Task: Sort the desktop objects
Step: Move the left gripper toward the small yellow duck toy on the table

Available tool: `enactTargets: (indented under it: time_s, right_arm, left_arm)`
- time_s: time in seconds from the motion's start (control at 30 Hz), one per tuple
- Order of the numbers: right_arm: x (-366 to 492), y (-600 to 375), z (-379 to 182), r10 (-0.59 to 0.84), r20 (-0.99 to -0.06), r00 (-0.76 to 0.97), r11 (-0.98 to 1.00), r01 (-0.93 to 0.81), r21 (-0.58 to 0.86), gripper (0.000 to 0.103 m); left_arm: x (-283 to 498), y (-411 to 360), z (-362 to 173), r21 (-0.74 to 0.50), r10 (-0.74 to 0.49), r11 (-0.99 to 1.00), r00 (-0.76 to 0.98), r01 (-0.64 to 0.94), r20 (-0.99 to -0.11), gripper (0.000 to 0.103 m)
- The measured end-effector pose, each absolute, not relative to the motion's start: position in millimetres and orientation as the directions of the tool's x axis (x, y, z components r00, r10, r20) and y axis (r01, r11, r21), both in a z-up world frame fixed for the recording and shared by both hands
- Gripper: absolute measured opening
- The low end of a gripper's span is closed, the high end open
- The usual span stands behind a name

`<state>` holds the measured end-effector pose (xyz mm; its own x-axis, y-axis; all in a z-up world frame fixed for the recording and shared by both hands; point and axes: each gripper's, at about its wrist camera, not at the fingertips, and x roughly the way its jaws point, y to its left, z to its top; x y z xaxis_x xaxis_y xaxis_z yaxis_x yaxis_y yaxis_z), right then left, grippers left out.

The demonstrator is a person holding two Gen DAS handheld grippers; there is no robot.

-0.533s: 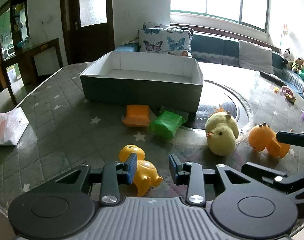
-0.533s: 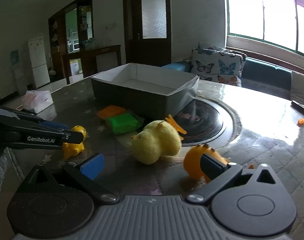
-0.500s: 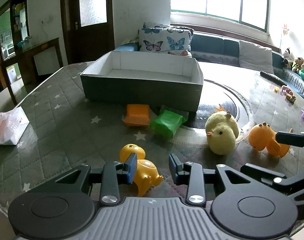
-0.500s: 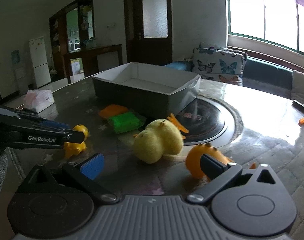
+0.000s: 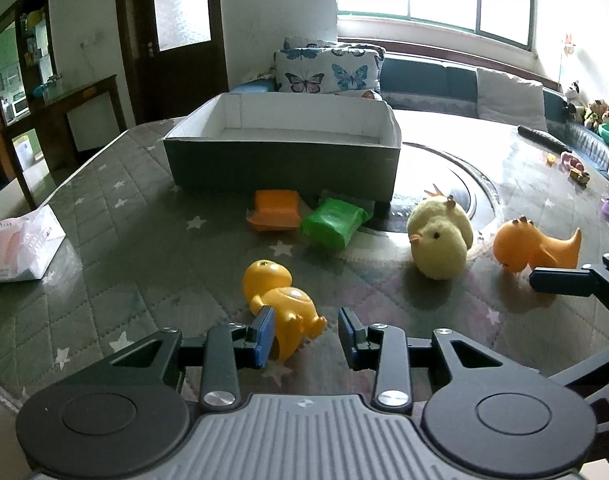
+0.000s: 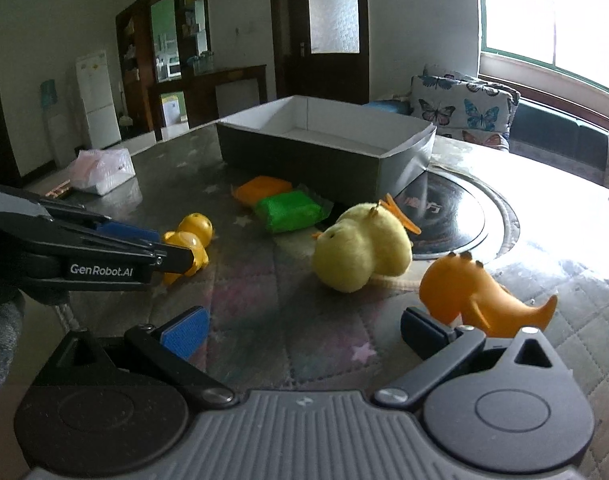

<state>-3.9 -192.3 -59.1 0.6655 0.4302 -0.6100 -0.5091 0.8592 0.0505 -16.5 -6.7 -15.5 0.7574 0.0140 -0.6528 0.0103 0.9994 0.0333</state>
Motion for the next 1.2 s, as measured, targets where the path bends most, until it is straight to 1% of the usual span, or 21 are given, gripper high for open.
enactTargets:
  time_s: [0.13,0.77,1.2]
  right_arm:
    - [-7,-191,-62,0.420,-0.624,0.659,0.860,-0.508,0.042,0.103]
    - [-10,-192,-68,0.405,-0.655,0.638,0.865,-0.500,0.047,0.103]
    - [-7,-190,-68,0.405,-0.662,0.630,0.861,-0.506,0.046,0.103]
  left_arm:
    - [-21,-8,-19,0.037,0.013,0.999,0.755,0.015,-0.656,0.038]
    - [-22,-20,-27,0.065,0.026,0.997,0.692,0.031,-0.721,0.038]
    - [-16,-16,-25,0.065,0.027,0.997,0.677,0.031,-0.735,0.038]
